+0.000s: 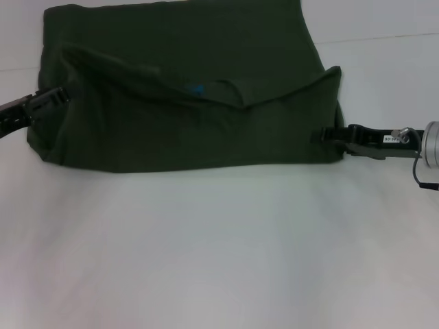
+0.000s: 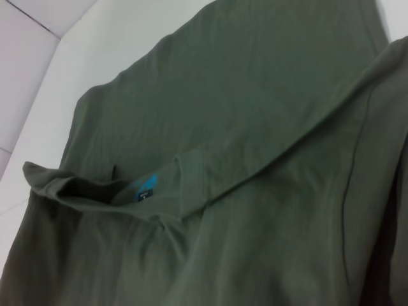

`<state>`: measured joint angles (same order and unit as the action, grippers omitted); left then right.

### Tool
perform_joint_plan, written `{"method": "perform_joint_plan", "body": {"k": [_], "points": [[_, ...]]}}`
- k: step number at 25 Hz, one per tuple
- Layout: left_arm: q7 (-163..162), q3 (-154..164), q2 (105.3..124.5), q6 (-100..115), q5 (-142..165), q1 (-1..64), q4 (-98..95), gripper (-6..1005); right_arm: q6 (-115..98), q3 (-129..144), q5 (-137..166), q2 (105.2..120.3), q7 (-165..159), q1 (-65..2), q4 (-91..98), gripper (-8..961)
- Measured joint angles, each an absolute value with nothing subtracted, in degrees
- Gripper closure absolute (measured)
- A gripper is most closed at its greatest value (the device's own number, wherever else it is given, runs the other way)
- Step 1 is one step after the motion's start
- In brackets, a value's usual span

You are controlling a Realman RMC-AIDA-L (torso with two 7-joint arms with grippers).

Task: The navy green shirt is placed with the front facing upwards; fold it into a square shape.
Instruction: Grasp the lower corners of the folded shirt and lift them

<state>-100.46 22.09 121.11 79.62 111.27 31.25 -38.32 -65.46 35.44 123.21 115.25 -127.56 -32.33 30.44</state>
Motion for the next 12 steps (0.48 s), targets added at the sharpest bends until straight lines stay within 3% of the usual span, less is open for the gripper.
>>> {"method": "perform_joint_plan", "body": {"k": [6,12], "points": [[-100.5,22.0,121.11,79.6,111.3,31.4,-38.3,120,-66.0,35.6,123.4,114.99,-127.8,-32.3,30.4,213],[-100.5,21.9,121.13,79.6,111.2,31.4,-38.3,120,-66.1,35.6,123.4,114.91,-127.8,-32.1,30.4,423]]}}
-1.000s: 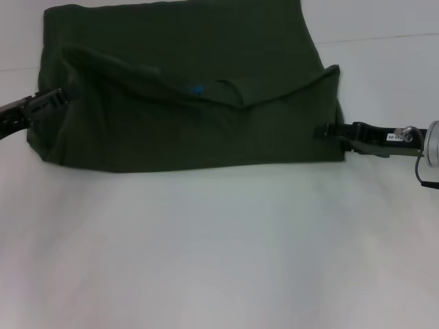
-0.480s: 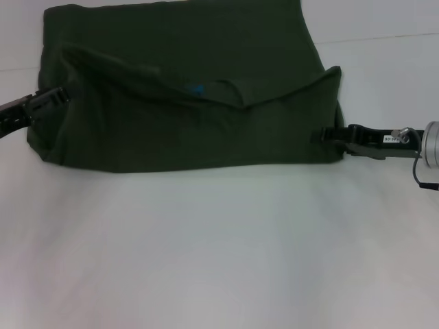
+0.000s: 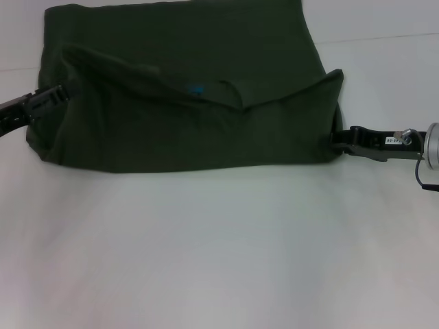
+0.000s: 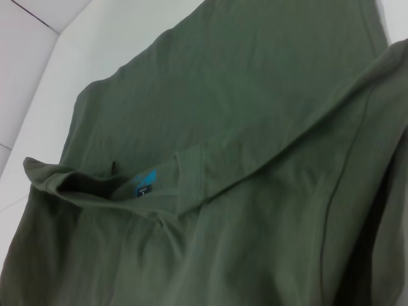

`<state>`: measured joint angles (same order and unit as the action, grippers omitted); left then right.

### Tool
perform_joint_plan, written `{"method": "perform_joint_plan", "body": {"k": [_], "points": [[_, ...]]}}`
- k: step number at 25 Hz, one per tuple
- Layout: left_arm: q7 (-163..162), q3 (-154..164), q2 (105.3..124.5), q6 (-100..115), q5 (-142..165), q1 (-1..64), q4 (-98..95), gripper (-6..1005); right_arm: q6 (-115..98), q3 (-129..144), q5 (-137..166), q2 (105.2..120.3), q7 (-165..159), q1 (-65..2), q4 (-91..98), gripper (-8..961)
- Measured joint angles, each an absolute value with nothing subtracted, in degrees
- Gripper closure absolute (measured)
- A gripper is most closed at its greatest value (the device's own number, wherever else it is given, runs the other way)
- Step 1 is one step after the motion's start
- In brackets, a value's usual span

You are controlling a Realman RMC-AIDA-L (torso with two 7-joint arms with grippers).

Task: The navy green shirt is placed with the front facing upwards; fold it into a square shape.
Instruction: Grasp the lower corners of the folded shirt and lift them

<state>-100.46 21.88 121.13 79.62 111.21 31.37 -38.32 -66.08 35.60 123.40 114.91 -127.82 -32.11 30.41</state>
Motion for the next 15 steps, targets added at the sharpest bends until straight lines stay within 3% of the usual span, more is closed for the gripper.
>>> {"method": "perform_joint_plan", "body": {"k": [11,15], "points": [[-100.4,21.8,121.11,79.6,111.2,31.0,-38.3,119,-66.0,35.5,123.4,114.2,-127.9,-31.6,30.3,866],[-100.4,21.8,121.11,79.6,111.2,30.9,-38.3,119,-66.1,35.3,123.4,113.89,-127.9,-31.2,30.3,934]]}}
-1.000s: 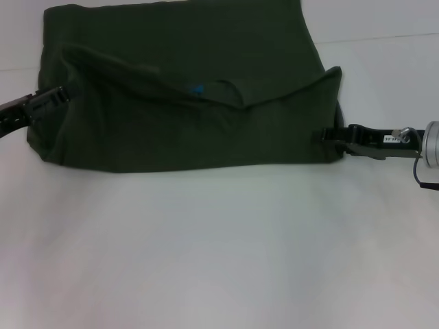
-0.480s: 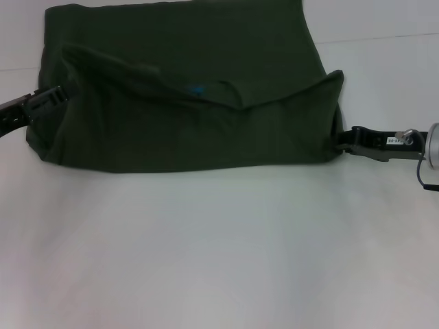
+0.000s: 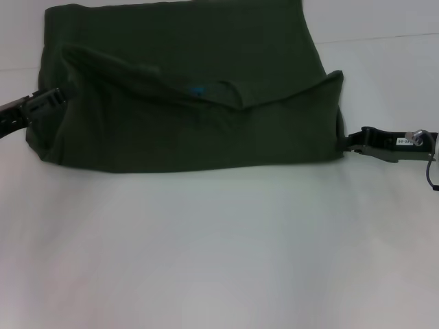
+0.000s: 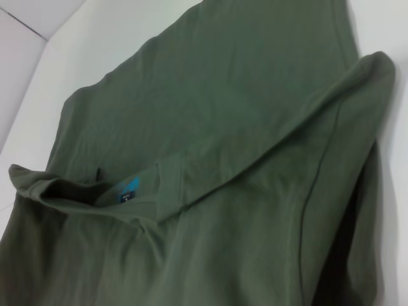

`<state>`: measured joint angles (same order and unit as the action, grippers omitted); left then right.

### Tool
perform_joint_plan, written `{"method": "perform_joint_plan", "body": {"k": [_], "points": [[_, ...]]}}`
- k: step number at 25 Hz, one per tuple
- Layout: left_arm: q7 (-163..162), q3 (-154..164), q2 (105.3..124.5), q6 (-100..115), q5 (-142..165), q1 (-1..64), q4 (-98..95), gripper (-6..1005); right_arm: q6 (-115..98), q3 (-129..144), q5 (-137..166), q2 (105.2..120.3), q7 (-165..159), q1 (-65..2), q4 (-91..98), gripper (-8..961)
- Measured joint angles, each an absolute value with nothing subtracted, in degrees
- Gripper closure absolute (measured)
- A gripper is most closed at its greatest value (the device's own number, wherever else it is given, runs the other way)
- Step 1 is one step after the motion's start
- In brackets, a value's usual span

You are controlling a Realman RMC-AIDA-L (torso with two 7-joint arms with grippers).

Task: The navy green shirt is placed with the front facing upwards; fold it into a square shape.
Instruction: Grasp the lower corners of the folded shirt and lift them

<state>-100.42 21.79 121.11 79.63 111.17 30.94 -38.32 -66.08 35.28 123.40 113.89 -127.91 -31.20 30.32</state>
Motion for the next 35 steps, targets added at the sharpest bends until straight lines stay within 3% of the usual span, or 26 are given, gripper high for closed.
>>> {"method": "perform_joint_plan", "body": {"k": [35], "points": [[-98.1,22.2,119.89,79.4,121.1,29.5,-41.8,117,-69.6,33.2,123.0,113.46,-126.9,-30.6,31.1,952]]}}
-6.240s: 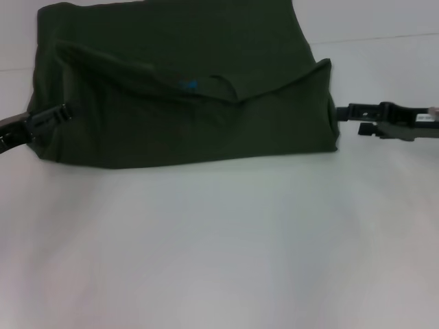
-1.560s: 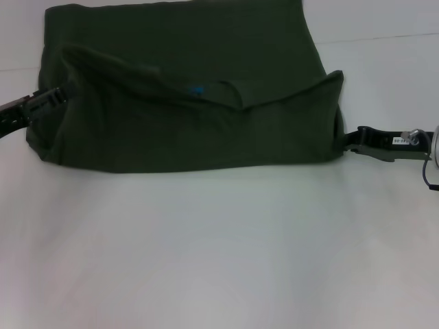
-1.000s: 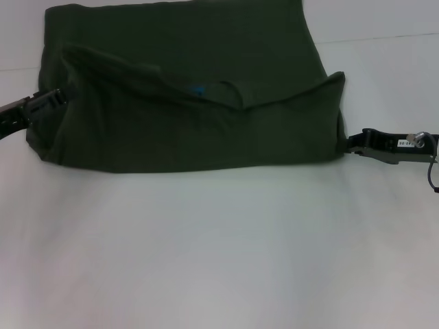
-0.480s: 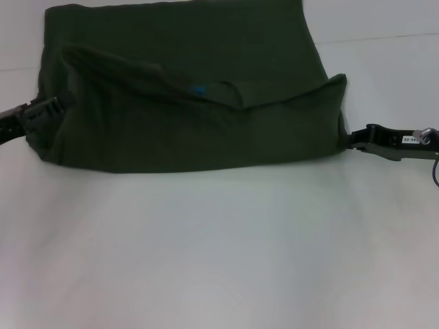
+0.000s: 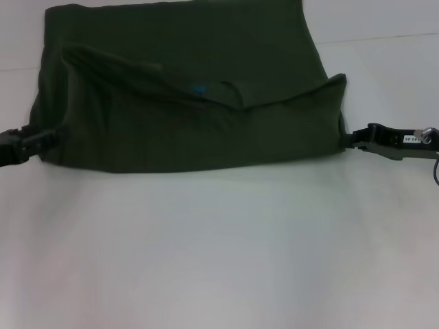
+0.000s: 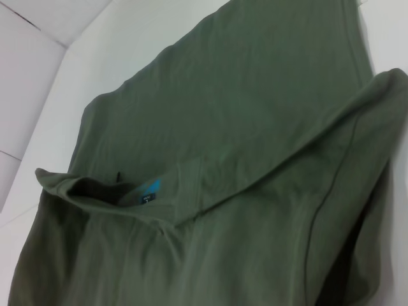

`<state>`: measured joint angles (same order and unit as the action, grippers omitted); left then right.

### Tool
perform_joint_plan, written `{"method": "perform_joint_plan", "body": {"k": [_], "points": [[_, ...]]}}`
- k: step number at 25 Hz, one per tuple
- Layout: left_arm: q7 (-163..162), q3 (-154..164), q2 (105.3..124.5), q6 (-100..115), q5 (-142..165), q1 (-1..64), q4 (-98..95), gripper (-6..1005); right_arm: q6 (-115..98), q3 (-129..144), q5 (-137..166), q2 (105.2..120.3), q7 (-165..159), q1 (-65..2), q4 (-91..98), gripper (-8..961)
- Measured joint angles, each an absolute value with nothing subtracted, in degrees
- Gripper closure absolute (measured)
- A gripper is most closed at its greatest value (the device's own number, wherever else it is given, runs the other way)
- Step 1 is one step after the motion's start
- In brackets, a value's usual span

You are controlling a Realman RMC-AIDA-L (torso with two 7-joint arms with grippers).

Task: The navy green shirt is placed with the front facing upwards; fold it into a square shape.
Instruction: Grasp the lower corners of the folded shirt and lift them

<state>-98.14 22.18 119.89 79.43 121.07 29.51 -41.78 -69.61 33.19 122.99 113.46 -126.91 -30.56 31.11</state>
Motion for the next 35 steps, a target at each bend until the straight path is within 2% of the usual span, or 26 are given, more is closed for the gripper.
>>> {"method": "perform_joint_plan", "body": {"k": [22,35], "points": [[-94.9,34.1,121.02,56.8,123.1,33.4,-37.2,126,-70.1,33.2,123.0,113.46,-127.4,-30.6,31.1,952],[-94.3,36.6,120.96,53.7,123.9,33.6,-36.0,126,-70.0,33.2,123.0,113.46,-127.6,-30.9,31.0,951]]}}
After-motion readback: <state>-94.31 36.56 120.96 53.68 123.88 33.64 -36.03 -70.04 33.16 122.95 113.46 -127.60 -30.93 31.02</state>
